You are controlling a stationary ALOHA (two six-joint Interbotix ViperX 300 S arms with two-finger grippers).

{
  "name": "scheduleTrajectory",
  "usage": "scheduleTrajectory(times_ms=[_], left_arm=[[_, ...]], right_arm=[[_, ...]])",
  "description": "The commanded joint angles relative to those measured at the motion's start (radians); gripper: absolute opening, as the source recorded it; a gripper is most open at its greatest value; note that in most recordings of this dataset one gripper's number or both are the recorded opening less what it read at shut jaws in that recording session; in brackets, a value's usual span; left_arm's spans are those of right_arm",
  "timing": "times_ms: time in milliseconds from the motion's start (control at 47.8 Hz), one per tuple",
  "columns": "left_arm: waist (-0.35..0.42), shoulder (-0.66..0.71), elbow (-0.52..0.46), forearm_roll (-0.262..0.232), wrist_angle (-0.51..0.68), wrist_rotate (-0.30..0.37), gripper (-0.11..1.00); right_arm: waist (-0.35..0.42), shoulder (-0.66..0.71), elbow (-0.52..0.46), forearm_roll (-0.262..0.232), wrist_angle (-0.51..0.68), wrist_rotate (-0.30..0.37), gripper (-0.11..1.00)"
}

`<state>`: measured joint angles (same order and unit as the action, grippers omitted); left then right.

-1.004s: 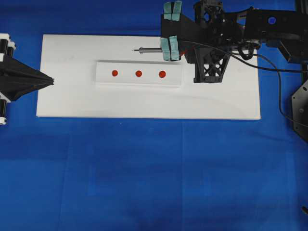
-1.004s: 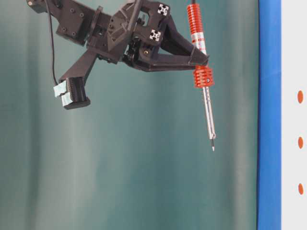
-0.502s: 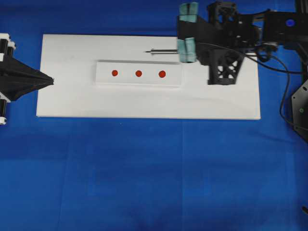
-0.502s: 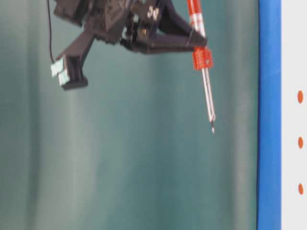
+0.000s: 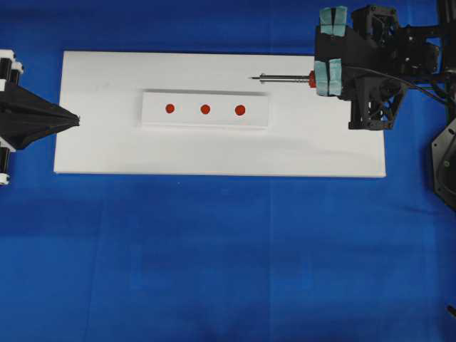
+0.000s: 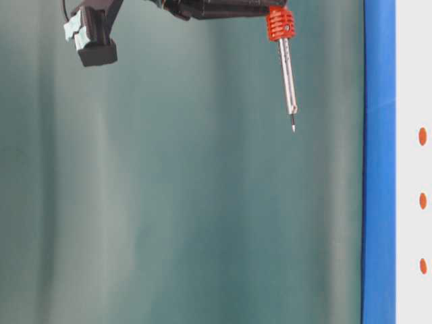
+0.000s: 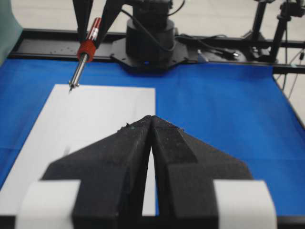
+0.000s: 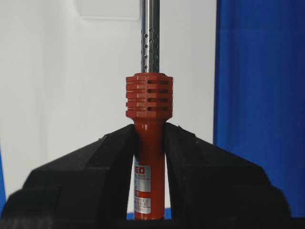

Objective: Touch the tip of the soldering iron to the mark.
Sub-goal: 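Raise the iron and shift it right above the strip, then lower the iron tip onto the rightmost red dot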

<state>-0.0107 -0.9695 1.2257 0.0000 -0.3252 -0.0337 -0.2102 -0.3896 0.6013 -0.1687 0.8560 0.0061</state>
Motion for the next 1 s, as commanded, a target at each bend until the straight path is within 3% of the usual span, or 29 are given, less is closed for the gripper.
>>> scheduleTrajectory(times_ms=[0,523,983], left_arm=[[-0.002,0.003,-0.011,0.003,-0.008,0.002,0.02],[-0.002,0.003,-0.011,0.003,-0.006,0.003,0.02],[-0.002,0.003,-0.011,0.003,-0.008,0.003,0.02]], right_arm=[[-0.002,-0.017,-0.011,0.000,-0.002,0.000,0.07],[-0.002,0.009,-0.006,0.008,-0.005,0.000,0.06],[-0.002,0.164,0.031,0.014,-0.106,0.000,0.06]])
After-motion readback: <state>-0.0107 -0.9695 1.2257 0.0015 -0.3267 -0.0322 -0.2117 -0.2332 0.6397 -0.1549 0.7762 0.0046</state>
